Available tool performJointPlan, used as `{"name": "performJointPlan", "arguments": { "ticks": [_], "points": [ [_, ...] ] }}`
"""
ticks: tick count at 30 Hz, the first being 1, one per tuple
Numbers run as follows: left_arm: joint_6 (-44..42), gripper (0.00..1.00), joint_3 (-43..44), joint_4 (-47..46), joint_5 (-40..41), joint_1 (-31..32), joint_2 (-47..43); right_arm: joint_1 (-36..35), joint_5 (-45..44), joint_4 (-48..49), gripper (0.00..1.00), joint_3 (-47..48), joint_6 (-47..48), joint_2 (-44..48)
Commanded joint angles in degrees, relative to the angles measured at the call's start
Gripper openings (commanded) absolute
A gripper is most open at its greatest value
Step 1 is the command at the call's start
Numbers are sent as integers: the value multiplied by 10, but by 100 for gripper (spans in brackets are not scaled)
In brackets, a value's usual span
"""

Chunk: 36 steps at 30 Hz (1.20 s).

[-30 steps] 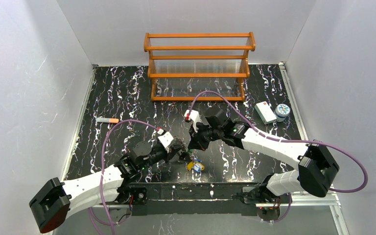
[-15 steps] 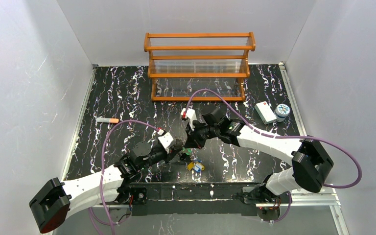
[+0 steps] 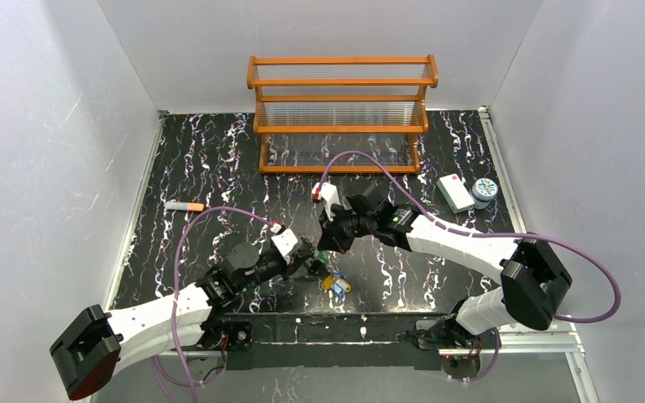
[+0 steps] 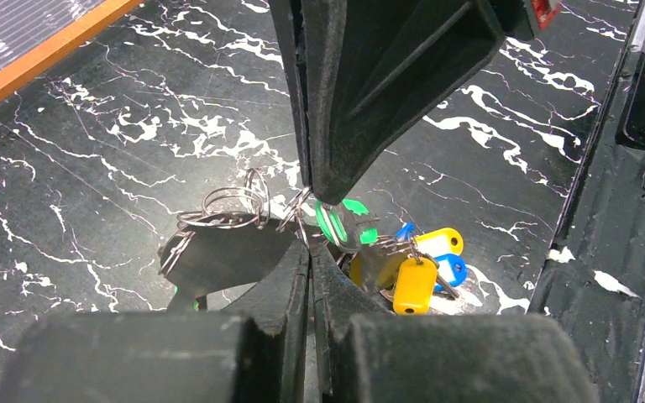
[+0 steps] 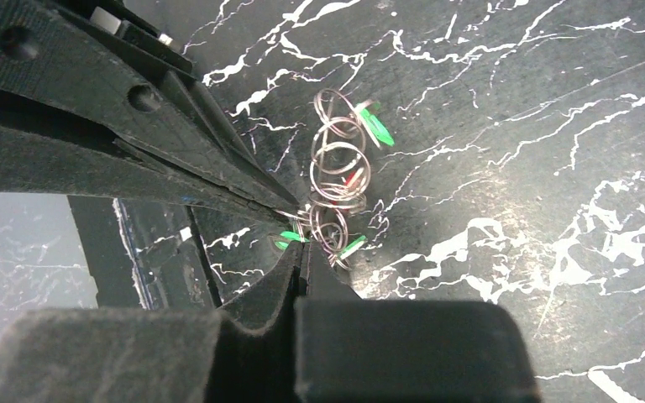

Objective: Put the keys on the keyring
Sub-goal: Insert the key onto the keyring.

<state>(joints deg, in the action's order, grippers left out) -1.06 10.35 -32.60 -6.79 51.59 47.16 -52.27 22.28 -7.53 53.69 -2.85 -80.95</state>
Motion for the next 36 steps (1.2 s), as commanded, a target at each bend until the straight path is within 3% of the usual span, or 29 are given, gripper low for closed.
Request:
{"name": "performJointPlan", "arguments": {
  "ticks": [1,27,29,32,36],
  "points": [
    [-8,0,-5,-14,-15,3,-4,0,-35,8,1,13,-12,3],
    [-26,0,-23,-39,-19,3,-26,1,20,-31,1,39,6,-43],
    [-31,0,-27,-44,-20,2,-32,0,28,-37,7,39,20,-44],
    [-39,0,-33,-50,-20,3,-43,0,29,-35,27,32,28,-34],
    [-49,0,-39,-52,-24,3,-58,0,37,-10,35,11,53,-4]
  ]
}}
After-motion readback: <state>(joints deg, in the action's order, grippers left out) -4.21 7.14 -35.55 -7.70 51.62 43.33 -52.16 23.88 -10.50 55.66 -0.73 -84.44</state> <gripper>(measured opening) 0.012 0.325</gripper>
